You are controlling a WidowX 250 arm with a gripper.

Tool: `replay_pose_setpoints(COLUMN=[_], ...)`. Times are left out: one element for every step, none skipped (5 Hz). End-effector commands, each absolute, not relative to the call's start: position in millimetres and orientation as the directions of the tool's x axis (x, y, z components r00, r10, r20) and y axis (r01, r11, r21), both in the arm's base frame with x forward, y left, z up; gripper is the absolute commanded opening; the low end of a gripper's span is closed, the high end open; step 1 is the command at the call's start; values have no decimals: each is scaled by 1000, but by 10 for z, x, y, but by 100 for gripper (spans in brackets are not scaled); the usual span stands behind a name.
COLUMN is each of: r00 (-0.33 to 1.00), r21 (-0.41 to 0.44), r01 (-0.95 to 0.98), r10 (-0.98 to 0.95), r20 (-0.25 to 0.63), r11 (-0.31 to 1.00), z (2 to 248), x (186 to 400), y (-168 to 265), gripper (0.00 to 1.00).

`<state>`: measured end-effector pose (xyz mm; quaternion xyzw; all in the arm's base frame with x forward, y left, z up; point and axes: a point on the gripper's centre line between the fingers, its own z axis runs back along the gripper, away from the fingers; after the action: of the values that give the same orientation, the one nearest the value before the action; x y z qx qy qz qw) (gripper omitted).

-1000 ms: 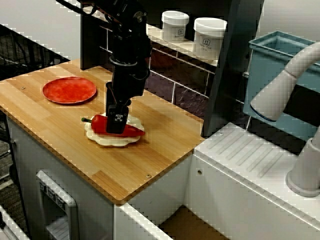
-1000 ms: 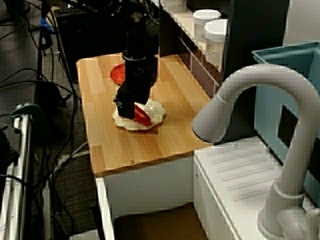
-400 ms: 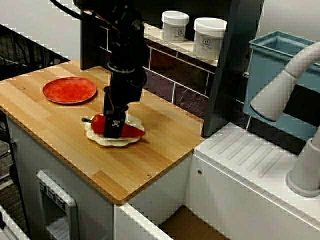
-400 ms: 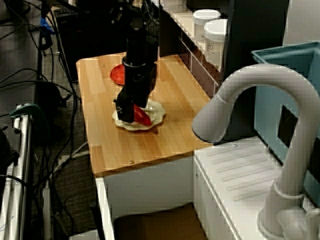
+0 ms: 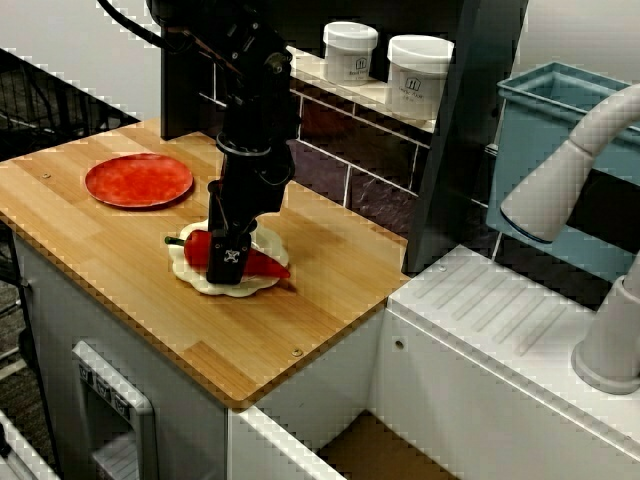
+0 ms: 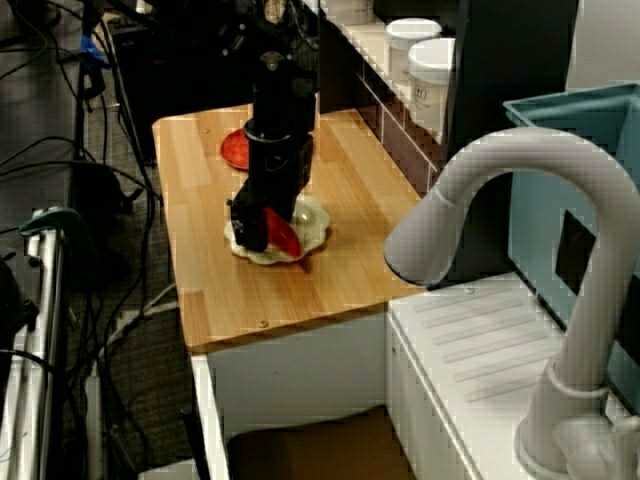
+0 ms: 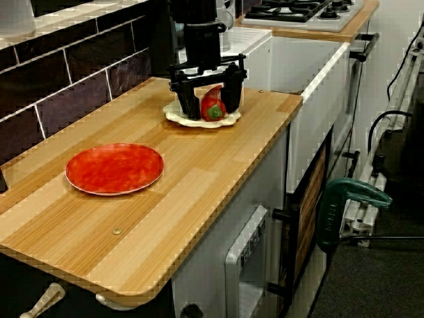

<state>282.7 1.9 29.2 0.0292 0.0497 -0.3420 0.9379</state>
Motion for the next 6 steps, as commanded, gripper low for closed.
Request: replay_pose_setpoints(r00=[781, 789, 808, 873, 923, 965], r21=[35, 37, 39, 32, -1, 6], r01=[623, 613, 588, 487, 386, 263], r10=[-619, -611, -587, -487, -386, -263], r20=[-82, -65, -47, -20, -2, -15], r11=[782, 789, 808, 873, 923, 965], z=[499, 614, 735, 900, 1030, 1163], x=[2740, 2736, 2732, 2689, 2639, 2570], y=[161, 164, 225, 433, 687, 992], gripper=[0, 0, 0, 0, 0, 0])
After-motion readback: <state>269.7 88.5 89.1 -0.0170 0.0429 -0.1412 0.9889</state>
